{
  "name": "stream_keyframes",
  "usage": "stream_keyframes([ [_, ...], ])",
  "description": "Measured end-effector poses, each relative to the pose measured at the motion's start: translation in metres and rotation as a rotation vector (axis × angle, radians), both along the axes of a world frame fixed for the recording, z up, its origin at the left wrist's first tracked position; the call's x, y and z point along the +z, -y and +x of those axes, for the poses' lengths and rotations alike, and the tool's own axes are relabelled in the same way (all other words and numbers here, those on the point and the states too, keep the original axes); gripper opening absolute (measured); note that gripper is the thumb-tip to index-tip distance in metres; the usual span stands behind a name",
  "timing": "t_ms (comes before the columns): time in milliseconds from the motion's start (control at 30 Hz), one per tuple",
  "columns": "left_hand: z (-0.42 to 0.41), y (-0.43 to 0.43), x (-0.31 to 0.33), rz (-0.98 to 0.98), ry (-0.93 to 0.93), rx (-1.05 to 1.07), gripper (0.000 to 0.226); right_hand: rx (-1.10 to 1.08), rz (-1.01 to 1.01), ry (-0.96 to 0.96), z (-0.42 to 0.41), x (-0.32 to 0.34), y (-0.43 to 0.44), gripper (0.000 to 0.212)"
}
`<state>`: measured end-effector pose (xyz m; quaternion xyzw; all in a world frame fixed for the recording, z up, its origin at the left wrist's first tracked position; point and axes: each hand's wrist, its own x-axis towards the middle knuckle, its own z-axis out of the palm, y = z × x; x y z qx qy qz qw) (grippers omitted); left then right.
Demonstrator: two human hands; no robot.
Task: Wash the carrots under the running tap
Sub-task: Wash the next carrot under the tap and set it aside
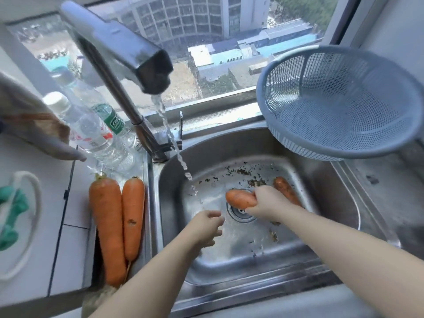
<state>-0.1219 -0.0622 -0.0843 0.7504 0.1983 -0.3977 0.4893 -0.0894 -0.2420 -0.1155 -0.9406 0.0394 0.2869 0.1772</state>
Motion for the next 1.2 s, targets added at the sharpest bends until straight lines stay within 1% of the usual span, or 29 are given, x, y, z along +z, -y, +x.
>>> stream_keyframes([
  [33, -0.002, 0.0, 0.003, -0.075, -0.072, 0.119, 0.037, 0.023, 0.035, 0.029, -0.005, 0.015, -0.007, 0.024],
  [100, -0.005, -0.001, 0.008, -0.237, -0.141, 0.374, 0.042, 0.049, 0.122, 0.119, -0.015, 0.041, -0.02, 0.029],
  [133, -0.005, 0.0, 0.009, -0.319, -0.129, 0.485, 0.046, 0.057, 0.16, 0.161, -0.021, 0.052, -0.026, 0.033],
  [200, 0.0, 0.0, 0.013, -0.442, -0.041, 0.623, 0.048, 0.079, 0.197, 0.193, -0.029, 0.071, -0.037, 0.04],
  [267, 0.009, 0.0, 0.016, -0.529, -0.011, 0.728, 0.039, 0.1, 0.175, 0.158, -0.033, 0.083, -0.047, 0.044],
  [333, 0.018, -0.001, 0.016, -0.592, -0.051, 0.831, 0.03, 0.108, 0.158, 0.104, -0.033, 0.089, -0.054, 0.048],
  [400, 0.026, -0.004, 0.016, -0.647, -0.086, 0.886, 0.029, 0.06, 0.206, 0.015, -0.031, 0.095, -0.055, 0.051],
  [433, 0.029, -0.005, 0.016, -0.655, -0.083, 0.901, 0.028, -0.018, 0.298, -0.079, -0.029, 0.098, -0.054, 0.05],
  [500, 0.037, -0.007, 0.016, -0.645, -0.08, 0.904, 0.027, -0.251, 0.606, -0.383, -0.026, 0.106, -0.051, 0.04],
  [533, 0.04, -0.007, 0.017, -0.631, -0.086, 0.896, 0.026, -0.335, 0.727, -0.509, -0.025, 0.108, -0.05, 0.036],
  [567, 0.044, -0.007, 0.018, -0.627, -0.104, 0.867, 0.027, -0.37, 0.786, -0.572, -0.024, 0.109, -0.049, 0.033],
  [633, 0.05, -0.008, 0.019, -0.581, -0.147, 0.787, 0.036, -0.32, 0.743, -0.551, -0.021, 0.108, -0.048, 0.031],
  [667, 0.053, -0.008, 0.019, -0.548, -0.154, 0.755, 0.038, -0.254, 0.667, -0.502, -0.021, 0.107, -0.049, 0.032],
  [733, 0.054, -0.007, 0.018, -0.474, -0.166, 0.709, 0.036, -0.112, 0.489, -0.39, -0.024, 0.108, -0.053, 0.028],
  [833, 0.056, -0.004, 0.012, -0.434, -0.161, 0.705, 0.038, 0.007, 0.273, -0.256, -0.031, 0.104, -0.061, 0.022],
  [900, 0.054, -0.005, 0.015, -0.447, -0.158, 0.723, 0.041, 0.048, 0.199, -0.174, -0.032, 0.099, -0.063, 0.017],
  [967, 0.052, -0.01, 0.015, -0.518, -0.197, 0.757, 0.044, 0.004, 0.228, -0.197, -0.029, 0.095, -0.062, 0.018],
  [1067, 0.042, -0.019, 0.019, -0.589, -0.193, 0.708, 0.029, -0.098, 0.331, -0.316, -0.025, 0.097, -0.056, 0.03],
  [1200, 0.028, -0.024, 0.012, -0.618, -0.142, 0.676, 0.024, -0.137, 0.458, -0.43, -0.023, 0.096, -0.056, 0.021],
])
